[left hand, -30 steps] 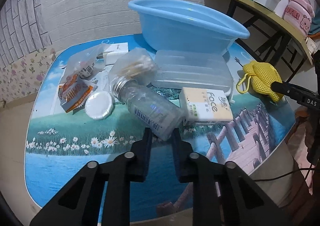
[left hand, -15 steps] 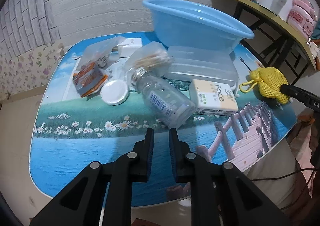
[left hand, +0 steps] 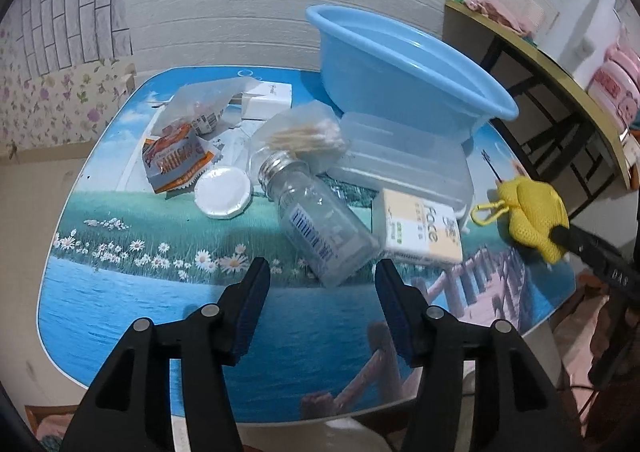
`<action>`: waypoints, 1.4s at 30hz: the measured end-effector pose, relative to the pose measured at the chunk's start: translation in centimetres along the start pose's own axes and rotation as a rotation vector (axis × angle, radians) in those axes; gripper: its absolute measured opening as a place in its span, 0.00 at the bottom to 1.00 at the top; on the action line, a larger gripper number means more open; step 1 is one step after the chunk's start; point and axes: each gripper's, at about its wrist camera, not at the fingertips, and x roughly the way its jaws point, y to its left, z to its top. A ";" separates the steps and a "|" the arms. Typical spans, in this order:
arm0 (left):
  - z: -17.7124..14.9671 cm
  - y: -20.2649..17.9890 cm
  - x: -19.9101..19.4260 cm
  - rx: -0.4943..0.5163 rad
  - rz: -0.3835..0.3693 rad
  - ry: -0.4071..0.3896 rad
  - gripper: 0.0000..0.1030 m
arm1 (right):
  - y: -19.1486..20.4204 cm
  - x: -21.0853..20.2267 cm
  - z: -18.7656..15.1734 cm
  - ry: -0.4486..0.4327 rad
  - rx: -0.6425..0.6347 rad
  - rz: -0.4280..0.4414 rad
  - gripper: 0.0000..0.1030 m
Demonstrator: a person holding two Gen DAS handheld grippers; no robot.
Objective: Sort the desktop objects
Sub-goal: 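Grasp the clear glass bottle with the left tool while the right tool holds the mesh bag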
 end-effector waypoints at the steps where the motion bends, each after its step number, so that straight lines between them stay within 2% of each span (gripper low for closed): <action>1: 0.1 -0.1 0.1 -0.003 0.003 -0.001 0.53 | -0.1 0.0 0.0 0.000 0.001 0.001 0.61; 5: 0.8 -0.6 0.5 -0.016 -0.003 0.000 0.55 | 0.0 0.1 0.0 -0.001 0.002 0.001 0.61; 7: 1.3 -0.9 0.7 -0.018 -0.005 -0.008 0.60 | 0.0 0.1 0.0 -0.001 0.002 0.001 0.61; 12: 2.5 -1.0 1.7 -0.065 -0.010 0.000 0.61 | 0.1 0.0 0.0 0.003 0.002 -0.002 0.62; 16: 3.0 -1.4 2.5 -0.045 0.037 0.008 0.61 | 0.2 0.1 -0.1 0.001 0.003 -0.003 0.63; 18: 3.1 -1.5 2.8 -0.030 0.059 0.013 0.57 | 0.3 0.2 -0.1 0.001 0.000 -0.005 0.63; 19: 3.1 -1.6 2.8 -0.014 0.082 0.012 0.49 | 0.3 0.2 -0.1 0.002 -0.003 -0.007 0.63; 24: 2.9 -1.9 2.7 0.040 0.118 0.011 0.43 | 0.3 0.1 0.0 -0.008 0.002 -0.009 0.63; 30: 2.3 -1.5 1.9 0.045 0.122 0.024 0.42 | 0.4 -0.6 0.3 -0.036 0.008 0.010 0.57; 34: 1.3 -1.3 1.0 0.061 0.126 0.038 0.42 | 0.6 -1.4 0.7 -0.061 -0.002 0.020 0.46; 37: 0.8 -1.1 0.5 0.070 0.135 0.048 0.42 | 0.6 -1.6 0.8 -0.065 -0.009 0.019 0.45; 39: 0.5 -1.0 0.2 0.078 0.138 0.050 0.42 | 0.6 -1.3 0.7 -0.050 -0.006 0.029 0.46; 41: 0.4 -1.1 0.2 0.097 0.146 0.047 0.42 | 0.7 -1.1 0.7 -0.043 -0.010 0.028 0.58; 42: 0.4 -1.3 0.3 0.104 0.151 0.044 0.42 | 0.9 -1.0 0.6 -0.040 -0.017 0.017 0.72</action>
